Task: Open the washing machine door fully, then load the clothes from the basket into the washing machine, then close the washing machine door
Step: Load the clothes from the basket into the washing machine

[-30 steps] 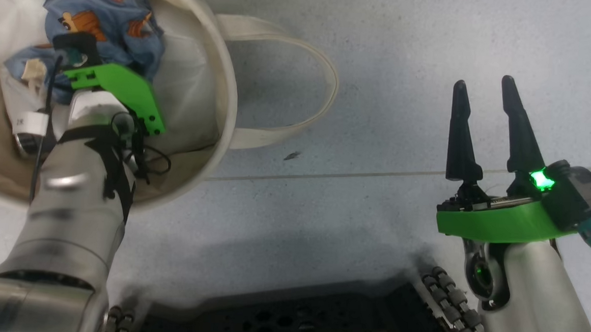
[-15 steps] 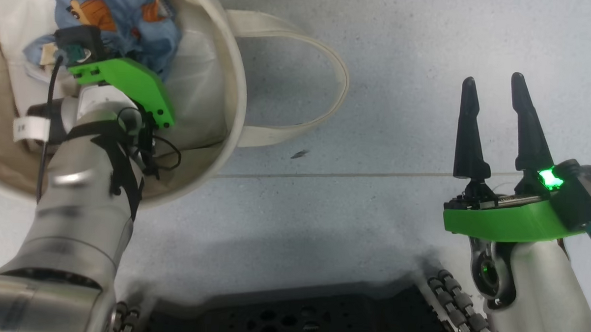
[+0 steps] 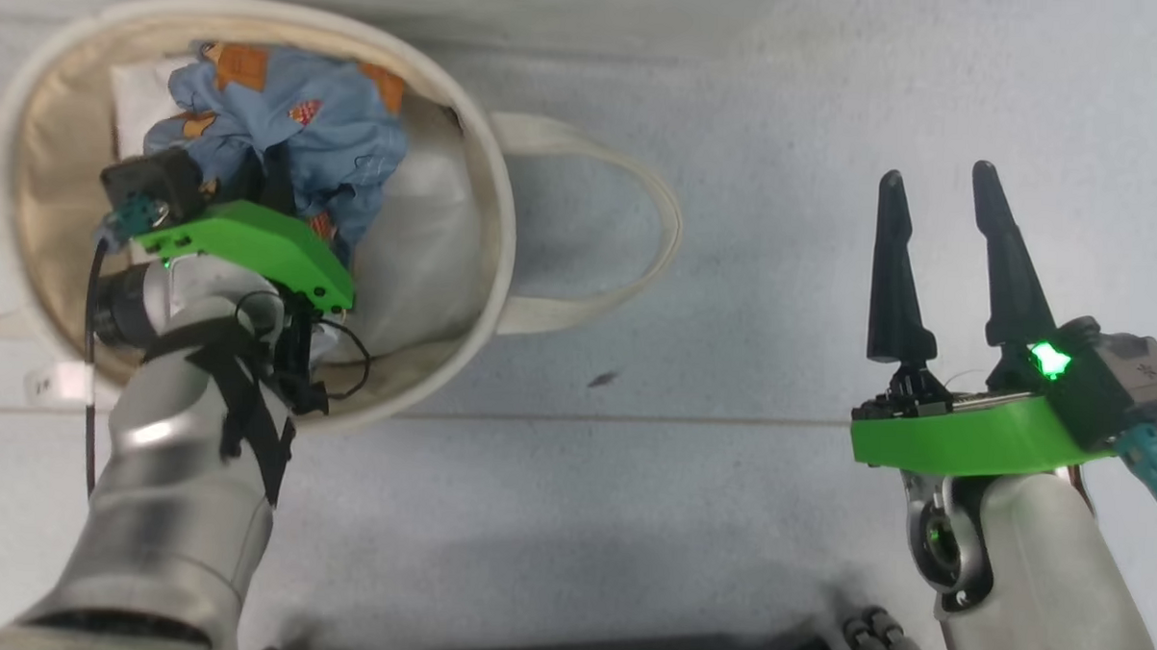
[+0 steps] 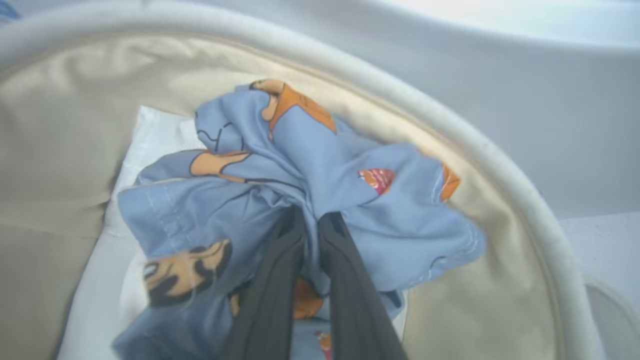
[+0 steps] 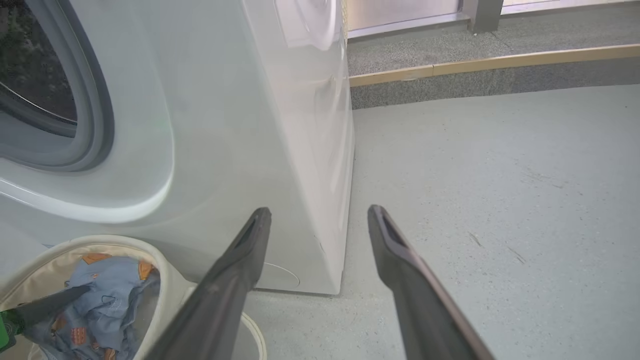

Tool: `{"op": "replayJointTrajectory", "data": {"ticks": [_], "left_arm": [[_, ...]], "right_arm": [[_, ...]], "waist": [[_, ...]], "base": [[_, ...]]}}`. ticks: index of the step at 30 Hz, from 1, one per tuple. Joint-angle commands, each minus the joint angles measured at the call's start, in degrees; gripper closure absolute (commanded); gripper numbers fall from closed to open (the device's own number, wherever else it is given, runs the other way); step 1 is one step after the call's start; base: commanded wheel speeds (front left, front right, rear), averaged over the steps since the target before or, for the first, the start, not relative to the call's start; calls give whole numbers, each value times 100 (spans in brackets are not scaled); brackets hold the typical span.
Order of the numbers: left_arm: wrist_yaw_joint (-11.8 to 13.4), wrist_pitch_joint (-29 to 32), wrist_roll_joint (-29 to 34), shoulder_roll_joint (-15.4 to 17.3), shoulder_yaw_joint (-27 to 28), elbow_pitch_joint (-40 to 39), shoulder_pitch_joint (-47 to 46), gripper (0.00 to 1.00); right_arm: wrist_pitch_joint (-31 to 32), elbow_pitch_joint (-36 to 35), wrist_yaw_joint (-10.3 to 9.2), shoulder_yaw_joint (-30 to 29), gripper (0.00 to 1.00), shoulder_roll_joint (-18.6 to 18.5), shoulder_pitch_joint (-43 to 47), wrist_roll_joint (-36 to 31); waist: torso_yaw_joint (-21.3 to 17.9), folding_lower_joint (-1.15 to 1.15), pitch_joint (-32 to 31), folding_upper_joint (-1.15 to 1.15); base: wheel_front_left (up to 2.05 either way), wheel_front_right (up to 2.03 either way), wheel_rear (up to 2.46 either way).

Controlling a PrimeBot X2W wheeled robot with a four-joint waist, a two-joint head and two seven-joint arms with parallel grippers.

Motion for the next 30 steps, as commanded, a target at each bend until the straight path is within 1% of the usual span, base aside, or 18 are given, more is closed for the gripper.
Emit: {"op": "replayJointTrajectory", "data": {"ticks": [1,8,9,15,19,22,24,26,28,30], "left_arm": [[-35,-72,72,217,174,-418,343,100],[-131,-74,476,164,633,-2130,1562,100],[-131,-74,476,164,633,-2130,1562,100],[-311,-75,836,99,912,-3444,2618,100],[-425,-75,850,86,929,-4165,3286,100],[-396,-75,831,84,811,-4638,3733,100],[-335,-75,874,84,742,-4895,4014,100],[-269,-75,951,83,661,-5048,4288,100],[-152,-75,1020,83,624,-5101,4528,100],[-71,-75,957,83,633,-5201,4713,100]], "right_arm": [[-70,-119,0,167,0,17,244,32],[-70,63,0,240,0,66,403,46],[-70,63,0,240,0,66,403,46],[-70,216,0,215,0,113,621,65],[-70,303,0,159,0,137,802,124],[-70,346,0,105,0,144,957,229],[-70,373,0,91,0,145,1052,303],[-70,393,0,91,0,146,1137,363],[-70,405,0,113,0,146,1211,405],[-70,417,0,140,0,147,1279,446]], "waist": [[87,1,-420,0],[164,1,-1298,0],[164,1,-1298,0],[160,1,-2100,0],[138,1,-2605,0],[154,1,-2929,0],[165,1,-3132,0],[167,1,-3307,0],[160,1,-3455,0],[149,1,-3588,0]], "base": [[0,0,0],[0,0,0],[0,0,0],[0,0,0],[0,0,0],[0,0,0],[0,0,0],[0,0,0],[0,0,0],[0,0,0]]}}
